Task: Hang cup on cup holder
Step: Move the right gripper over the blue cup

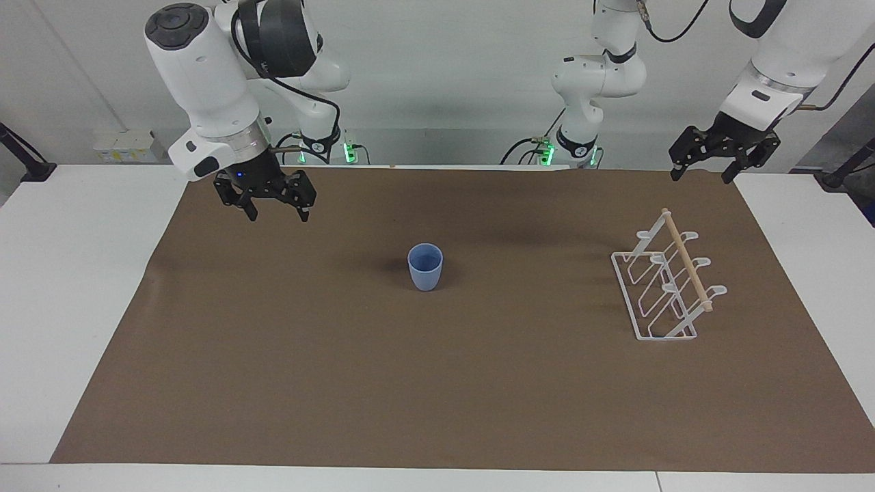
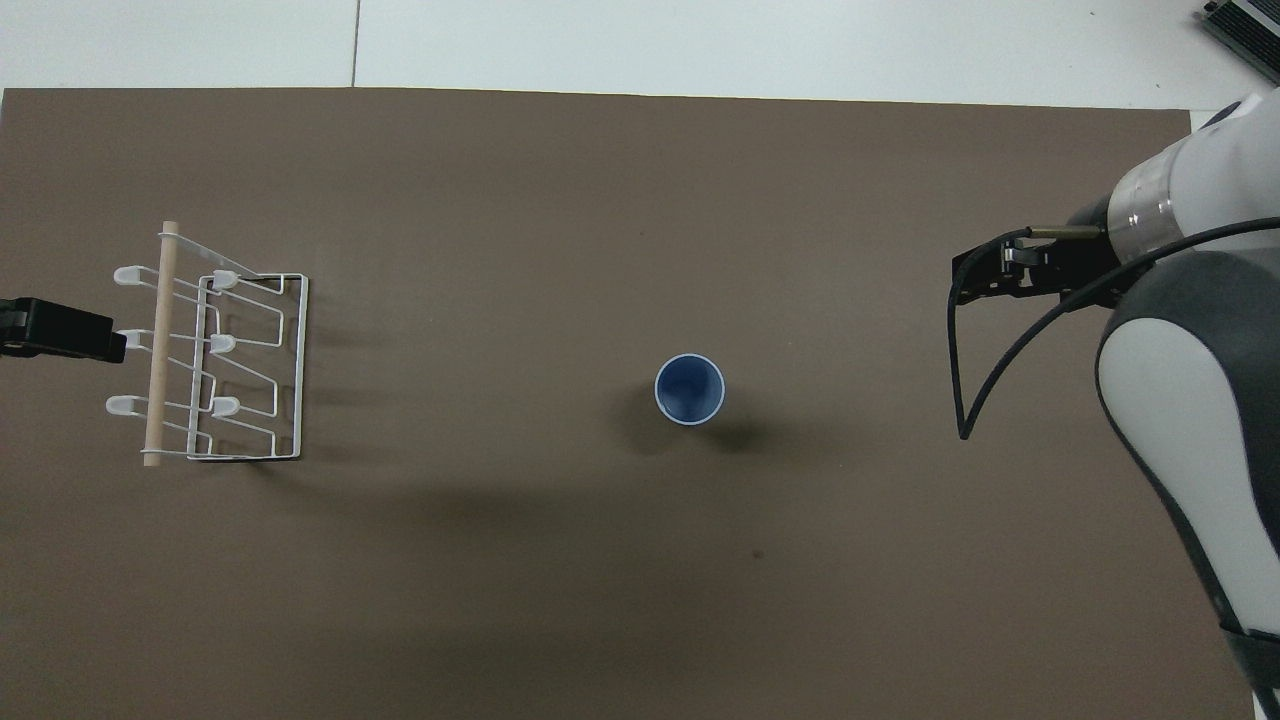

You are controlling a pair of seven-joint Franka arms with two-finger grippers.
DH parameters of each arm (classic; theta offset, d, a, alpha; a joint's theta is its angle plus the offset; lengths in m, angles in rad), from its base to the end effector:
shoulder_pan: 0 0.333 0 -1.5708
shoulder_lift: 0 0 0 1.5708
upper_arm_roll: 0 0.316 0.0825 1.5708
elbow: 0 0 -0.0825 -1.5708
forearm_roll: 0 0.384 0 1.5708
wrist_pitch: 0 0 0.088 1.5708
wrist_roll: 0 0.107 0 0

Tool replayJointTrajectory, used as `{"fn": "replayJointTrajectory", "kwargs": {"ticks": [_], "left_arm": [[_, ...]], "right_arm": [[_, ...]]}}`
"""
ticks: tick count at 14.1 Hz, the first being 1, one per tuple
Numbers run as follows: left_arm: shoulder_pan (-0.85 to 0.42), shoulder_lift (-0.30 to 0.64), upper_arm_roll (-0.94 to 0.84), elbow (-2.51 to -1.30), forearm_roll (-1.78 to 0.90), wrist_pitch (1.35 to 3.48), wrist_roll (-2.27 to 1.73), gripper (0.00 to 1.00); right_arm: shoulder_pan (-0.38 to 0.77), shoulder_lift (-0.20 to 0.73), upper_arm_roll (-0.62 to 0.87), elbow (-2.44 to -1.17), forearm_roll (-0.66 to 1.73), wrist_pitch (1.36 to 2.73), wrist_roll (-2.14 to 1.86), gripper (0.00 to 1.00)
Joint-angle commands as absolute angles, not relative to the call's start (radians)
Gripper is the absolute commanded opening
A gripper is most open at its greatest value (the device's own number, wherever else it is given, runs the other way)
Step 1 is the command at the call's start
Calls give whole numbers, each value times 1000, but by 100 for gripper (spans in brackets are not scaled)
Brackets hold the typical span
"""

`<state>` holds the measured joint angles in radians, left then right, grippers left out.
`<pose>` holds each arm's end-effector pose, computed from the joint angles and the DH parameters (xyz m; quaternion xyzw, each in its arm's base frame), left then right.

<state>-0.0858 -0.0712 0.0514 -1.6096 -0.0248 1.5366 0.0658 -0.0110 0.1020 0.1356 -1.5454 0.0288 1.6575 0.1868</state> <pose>0.5284 -0.0198 0.6418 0.9986 -0.0506 -0.0007 0.0142 0.5878 0.0726 0.5863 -0.9992 0.0326 -0.0022 0.0218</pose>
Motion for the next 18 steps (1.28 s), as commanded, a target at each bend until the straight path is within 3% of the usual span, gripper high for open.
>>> {"fn": "replayJointTrajectory", "kwargs": {"ticks": [1,10,14,18], "left_arm": [[-84,-86,51,-1626,-11,1532,60,100],[-86,-87,51,-1626,-11,1531,60,100],[-84,-86,51,-1626,-11,1532,60,100],[-84,-86,51,-1626,-11,1531,60,100]], "right_arm": [[-28,81,143,-1574,37,1678,161,100],[0,60,149,-1618,40,1678,178,100],[125,9,149,-1739,37,1822,260,100],[244,29,149,-1770,34,1893,390,100]]}}
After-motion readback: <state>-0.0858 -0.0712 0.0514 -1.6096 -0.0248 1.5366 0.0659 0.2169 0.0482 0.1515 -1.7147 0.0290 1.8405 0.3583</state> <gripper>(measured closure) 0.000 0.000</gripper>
